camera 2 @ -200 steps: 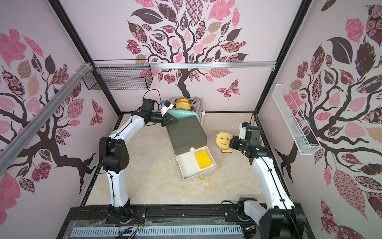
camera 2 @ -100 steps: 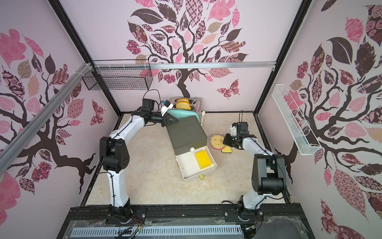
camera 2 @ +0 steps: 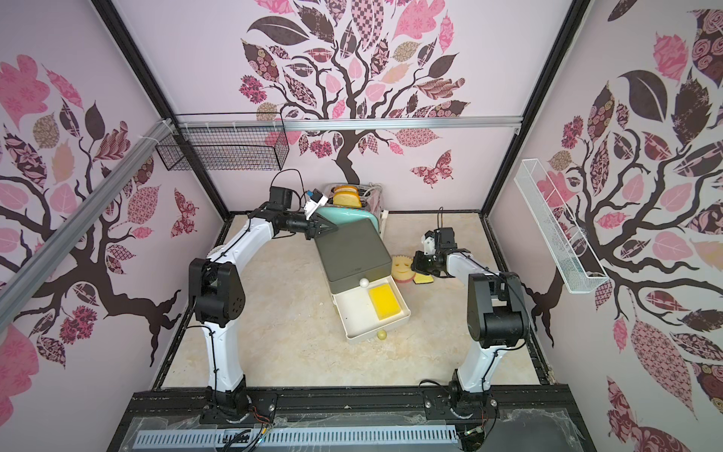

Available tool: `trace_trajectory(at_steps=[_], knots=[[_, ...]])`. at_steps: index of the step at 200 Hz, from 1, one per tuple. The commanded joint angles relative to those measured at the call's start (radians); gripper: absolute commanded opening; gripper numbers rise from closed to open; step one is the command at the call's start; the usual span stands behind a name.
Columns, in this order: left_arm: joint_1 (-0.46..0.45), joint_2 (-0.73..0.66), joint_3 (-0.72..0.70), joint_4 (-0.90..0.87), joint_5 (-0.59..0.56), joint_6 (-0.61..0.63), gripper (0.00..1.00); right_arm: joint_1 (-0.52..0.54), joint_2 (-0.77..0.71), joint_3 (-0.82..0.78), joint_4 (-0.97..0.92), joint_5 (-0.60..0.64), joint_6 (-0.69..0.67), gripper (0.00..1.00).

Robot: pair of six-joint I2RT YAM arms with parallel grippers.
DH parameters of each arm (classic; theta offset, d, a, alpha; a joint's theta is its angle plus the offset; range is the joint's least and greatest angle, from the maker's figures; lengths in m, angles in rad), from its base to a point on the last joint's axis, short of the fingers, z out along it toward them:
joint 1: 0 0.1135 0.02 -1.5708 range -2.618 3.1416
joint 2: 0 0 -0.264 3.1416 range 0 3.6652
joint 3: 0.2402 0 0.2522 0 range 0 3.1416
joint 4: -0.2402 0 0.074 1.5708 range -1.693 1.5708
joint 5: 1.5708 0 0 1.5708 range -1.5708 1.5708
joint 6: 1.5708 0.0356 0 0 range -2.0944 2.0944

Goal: Take the sponge out of the drawer
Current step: Place the sponge at the center of the board.

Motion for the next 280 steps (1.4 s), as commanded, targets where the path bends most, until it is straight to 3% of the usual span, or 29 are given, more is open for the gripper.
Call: trace_trajectory(at_steps=[1, 91, 135, 238, 275, 280], knots=[[0.000, 0.074, -0.047, -0.090, -0.067, 0.027, 0.21, 0.015, 0.003, 0.042, -0.009, 0.012, -0.015, 0.00], [0.000, 0.077, -0.047, -0.090, -0.069, 0.028, 0.21, 0.071, 0.065, 0.097, -0.032, -0.018, -0.022, 0.00], [0.000, 0.075, -0.047, -0.092, -0.071, 0.030, 0.21, 0.070, 0.099, 0.128, -0.093, 0.048, -0.043, 0.00], [0.002, 0.071, -0.049, -0.098, -0.073, 0.033, 0.21, -0.046, 0.109, 0.142, -0.160, 0.128, -0.065, 0.00], [0.002, 0.071, -0.050, -0.098, -0.071, 0.032, 0.21, -0.052, 0.104, 0.154, -0.151, 0.100, -0.077, 0.00], [0.001, 0.071, -0.050, -0.099, -0.072, 0.033, 0.21, -0.052, 0.102, 0.153, -0.145, 0.089, -0.077, 0.05]])
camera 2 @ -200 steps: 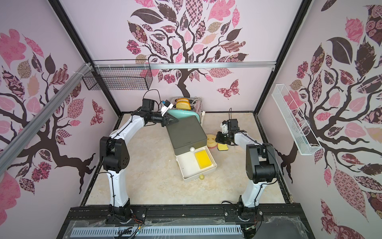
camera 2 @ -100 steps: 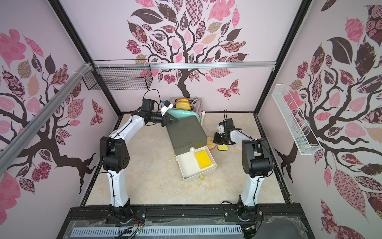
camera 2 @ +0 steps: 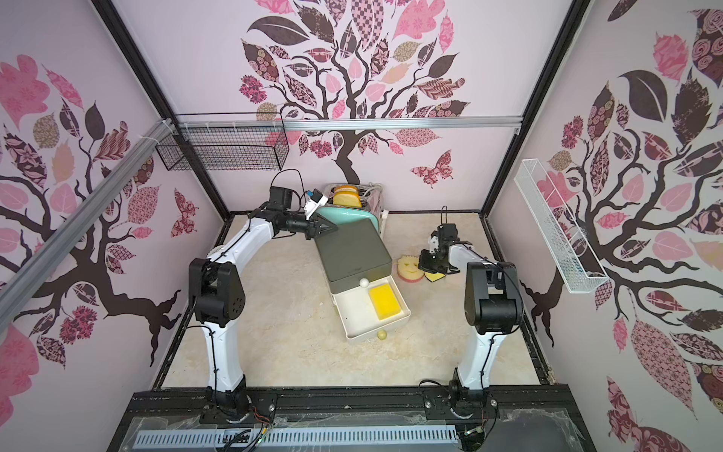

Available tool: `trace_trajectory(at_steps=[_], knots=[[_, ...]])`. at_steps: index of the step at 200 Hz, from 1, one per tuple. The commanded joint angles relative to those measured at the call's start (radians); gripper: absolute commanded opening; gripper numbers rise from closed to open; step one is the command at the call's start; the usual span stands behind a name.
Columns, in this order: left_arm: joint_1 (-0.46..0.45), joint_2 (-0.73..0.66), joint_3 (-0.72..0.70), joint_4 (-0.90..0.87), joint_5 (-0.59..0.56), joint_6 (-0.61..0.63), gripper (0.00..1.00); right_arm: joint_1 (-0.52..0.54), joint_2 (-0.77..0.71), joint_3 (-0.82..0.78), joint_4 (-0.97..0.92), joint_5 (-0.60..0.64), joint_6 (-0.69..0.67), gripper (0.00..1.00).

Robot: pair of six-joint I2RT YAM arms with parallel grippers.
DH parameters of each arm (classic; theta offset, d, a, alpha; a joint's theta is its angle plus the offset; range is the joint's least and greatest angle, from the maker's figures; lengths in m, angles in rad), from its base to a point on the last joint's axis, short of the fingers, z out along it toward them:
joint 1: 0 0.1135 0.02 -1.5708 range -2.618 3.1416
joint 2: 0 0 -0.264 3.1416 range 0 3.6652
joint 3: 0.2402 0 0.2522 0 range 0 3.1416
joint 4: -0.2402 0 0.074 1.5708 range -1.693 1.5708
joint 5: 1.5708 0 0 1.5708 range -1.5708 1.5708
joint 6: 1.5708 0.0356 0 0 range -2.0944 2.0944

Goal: Take the sponge out of the drawer
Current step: Place the sponge at the center of the board, then pick up the sponge from the drawer.

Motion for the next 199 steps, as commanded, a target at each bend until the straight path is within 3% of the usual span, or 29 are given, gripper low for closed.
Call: trace_trajectory(at_steps=[1, 25, 60, 130, 199], knots=[[0.001, 0.071, -0.050, -0.099, -0.071, 0.032, 0.21, 0.005, -0.019, 0.023, -0.005, -0.014, -0.017, 0.06], [0.001, 0.067, -0.051, -0.104, -0.076, 0.035, 0.21, 0.013, -0.042, 0.016, 0.015, -0.049, -0.023, 0.39], [0.002, 0.065, -0.064, -0.105, -0.076, 0.036, 0.21, 0.037, -0.151, -0.022, 0.050, -0.058, -0.033, 0.53], [0.012, 0.033, -0.072, -0.109, -0.087, 0.041, 0.20, 0.138, -0.487, 0.015, -0.110, 0.056, -0.087, 0.49], [0.023, 0.054, -0.066, -0.055, -0.023, -0.004, 0.21, 0.483, -0.812, -0.178, -0.200, 0.184, -0.012, 0.48]])
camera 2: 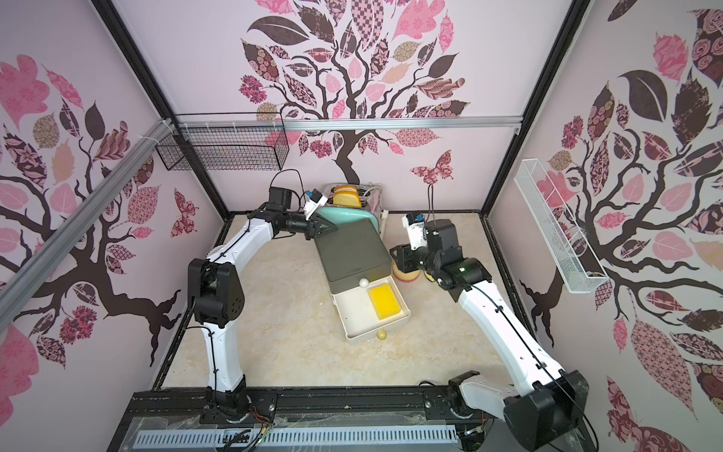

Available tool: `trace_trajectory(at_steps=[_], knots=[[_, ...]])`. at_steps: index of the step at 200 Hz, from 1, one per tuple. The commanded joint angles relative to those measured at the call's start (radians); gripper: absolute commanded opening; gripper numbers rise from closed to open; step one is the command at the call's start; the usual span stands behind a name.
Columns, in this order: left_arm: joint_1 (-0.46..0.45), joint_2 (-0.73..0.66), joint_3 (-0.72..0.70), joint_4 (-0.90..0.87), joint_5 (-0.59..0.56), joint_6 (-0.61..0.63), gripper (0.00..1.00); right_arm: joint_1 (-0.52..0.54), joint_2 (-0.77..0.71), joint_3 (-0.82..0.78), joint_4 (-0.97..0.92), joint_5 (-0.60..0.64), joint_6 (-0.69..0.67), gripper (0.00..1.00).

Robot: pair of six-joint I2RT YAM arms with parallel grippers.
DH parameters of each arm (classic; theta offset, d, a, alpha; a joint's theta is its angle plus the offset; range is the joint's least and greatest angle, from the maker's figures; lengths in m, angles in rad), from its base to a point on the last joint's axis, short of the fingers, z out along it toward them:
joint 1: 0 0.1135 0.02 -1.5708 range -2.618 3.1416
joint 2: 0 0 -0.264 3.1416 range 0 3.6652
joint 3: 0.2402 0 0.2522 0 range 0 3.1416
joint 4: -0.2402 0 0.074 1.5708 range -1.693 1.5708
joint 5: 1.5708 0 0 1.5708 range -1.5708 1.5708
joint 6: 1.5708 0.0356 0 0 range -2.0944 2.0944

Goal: Take the sponge out of the drawer
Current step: Pick up the sponge from the drawer.

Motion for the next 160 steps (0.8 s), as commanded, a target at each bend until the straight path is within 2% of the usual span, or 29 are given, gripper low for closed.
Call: trace_trajectory(at_steps=[1, 46, 83, 160], knots=[[0.016, 0.065, -0.048, -0.077, -0.027, 0.009, 0.21, 0.080, -0.057, -0.066, -0.094, 0.082, 0.048, 0.48], [0.016, 0.062, -0.047, -0.069, -0.017, 0.003, 0.21, 0.177, -0.131, -0.167, -0.140, 0.106, 0.109, 0.49], [0.019, 0.065, -0.045, -0.058, -0.005, -0.006, 0.21, 0.301, -0.120, -0.204, -0.163, 0.200, 0.132, 0.51], [0.019, 0.076, -0.044, -0.053, -0.002, -0.012, 0.21, 0.325, -0.060, -0.311, -0.063, 0.220, 0.156, 0.54]])
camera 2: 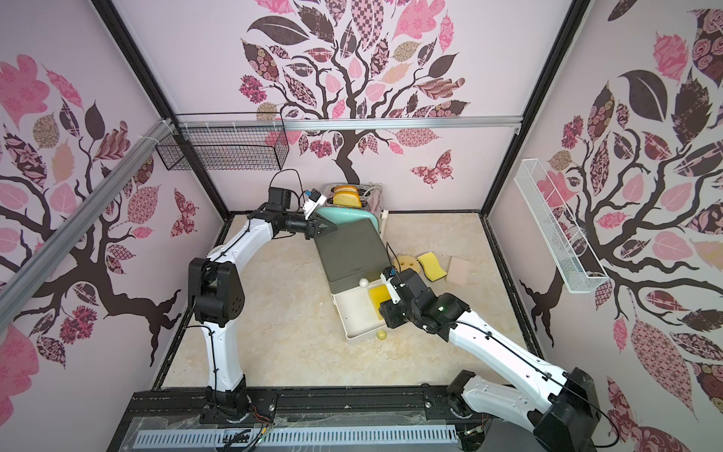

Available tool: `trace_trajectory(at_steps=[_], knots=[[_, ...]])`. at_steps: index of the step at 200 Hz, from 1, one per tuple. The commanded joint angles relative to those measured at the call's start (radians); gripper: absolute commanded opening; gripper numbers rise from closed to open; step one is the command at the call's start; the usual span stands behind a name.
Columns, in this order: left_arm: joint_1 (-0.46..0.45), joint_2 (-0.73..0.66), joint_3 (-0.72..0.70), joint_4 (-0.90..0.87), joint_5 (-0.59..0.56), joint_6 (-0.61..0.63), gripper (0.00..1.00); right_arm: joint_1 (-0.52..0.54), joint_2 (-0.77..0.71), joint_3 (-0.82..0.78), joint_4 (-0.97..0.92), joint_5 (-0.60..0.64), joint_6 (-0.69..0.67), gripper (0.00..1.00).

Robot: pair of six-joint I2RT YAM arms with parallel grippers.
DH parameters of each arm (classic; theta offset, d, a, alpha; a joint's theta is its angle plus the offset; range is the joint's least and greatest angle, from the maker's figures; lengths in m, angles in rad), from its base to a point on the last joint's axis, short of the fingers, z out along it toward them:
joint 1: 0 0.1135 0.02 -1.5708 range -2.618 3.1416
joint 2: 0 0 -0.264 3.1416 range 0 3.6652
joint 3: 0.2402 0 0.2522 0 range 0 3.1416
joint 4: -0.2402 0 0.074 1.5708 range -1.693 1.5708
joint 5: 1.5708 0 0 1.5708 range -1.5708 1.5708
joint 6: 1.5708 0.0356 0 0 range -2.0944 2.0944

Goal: Take the sponge out of the drawer
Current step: Pick up the sponge from the drawer.

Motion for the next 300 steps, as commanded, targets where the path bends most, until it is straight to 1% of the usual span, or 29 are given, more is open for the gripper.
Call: trace_trajectory(at_steps=[1, 59, 97, 202, 213, 230, 249, 282, 293, 300], knots=[[0.013, 0.068, -0.042, -0.075, -0.038, 0.021, 0.21, 0.006, 0.025, -0.011, 0.056, 0.015, 0.015, 0.54], [0.017, 0.073, -0.039, -0.077, -0.035, 0.022, 0.20, 0.004, 0.092, -0.017, 0.131, 0.004, 0.018, 0.54], [0.018, 0.080, -0.036, -0.076, -0.033, 0.021, 0.20, 0.005, 0.134, -0.003, 0.143, -0.008, 0.007, 0.55], [0.029, 0.086, -0.034, -0.076, -0.024, 0.022, 0.20, 0.012, 0.222, -0.005, 0.138, 0.034, -0.008, 0.55], [0.029, 0.088, -0.032, -0.075, -0.021, 0.021, 0.20, 0.014, 0.231, -0.005, 0.133, 0.048, -0.009, 0.52], [0.031, 0.089, -0.030, -0.075, -0.021, 0.021, 0.20, 0.016, 0.244, -0.005, 0.127, 0.065, -0.011, 0.46], [0.031, 0.090, -0.029, -0.075, -0.020, 0.021, 0.20, 0.017, 0.258, -0.002, 0.120, 0.088, -0.006, 0.34], [0.036, 0.089, -0.030, -0.078, -0.020, 0.021, 0.20, 0.017, 0.260, -0.003, 0.120, 0.111, 0.005, 0.07], [0.037, 0.089, -0.029, -0.078, -0.020, 0.021, 0.20, 0.017, 0.251, 0.000, 0.120, 0.114, 0.008, 0.00], [0.037, 0.089, -0.030, -0.079, -0.021, 0.021, 0.20, 0.017, 0.240, 0.003, 0.116, 0.115, 0.008, 0.00]])
